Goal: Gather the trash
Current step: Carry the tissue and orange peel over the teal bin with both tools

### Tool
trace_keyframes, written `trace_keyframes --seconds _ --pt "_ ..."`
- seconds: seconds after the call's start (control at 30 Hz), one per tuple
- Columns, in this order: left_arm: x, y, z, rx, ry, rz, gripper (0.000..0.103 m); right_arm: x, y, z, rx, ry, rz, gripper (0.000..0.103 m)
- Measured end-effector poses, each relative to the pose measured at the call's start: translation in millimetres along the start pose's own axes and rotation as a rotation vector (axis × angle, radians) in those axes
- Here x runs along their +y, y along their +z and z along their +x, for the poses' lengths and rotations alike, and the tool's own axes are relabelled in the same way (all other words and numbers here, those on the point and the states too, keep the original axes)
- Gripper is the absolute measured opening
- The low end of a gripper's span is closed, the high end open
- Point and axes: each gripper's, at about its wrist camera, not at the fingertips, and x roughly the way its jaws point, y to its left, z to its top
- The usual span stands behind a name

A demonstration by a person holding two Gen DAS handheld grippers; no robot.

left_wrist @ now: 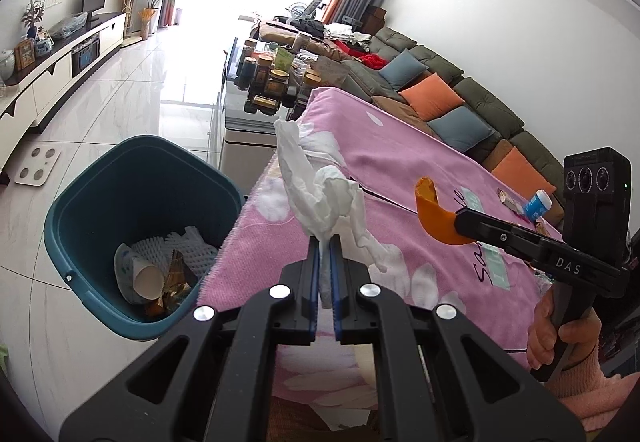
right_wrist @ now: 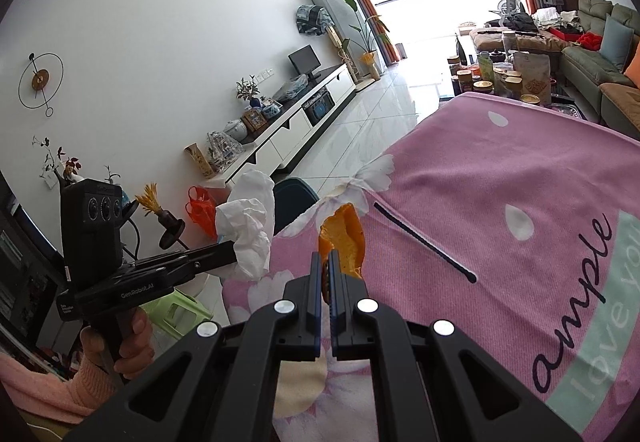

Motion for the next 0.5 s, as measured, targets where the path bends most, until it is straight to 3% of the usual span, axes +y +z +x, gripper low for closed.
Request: trace_keyframes --seconds 0.5 --pt "37.0 3.8 -14.3 -0.036 0.103 -0.071 0.005 31.0 16.5 43.1 0.050 0.076 -0.055 0.002"
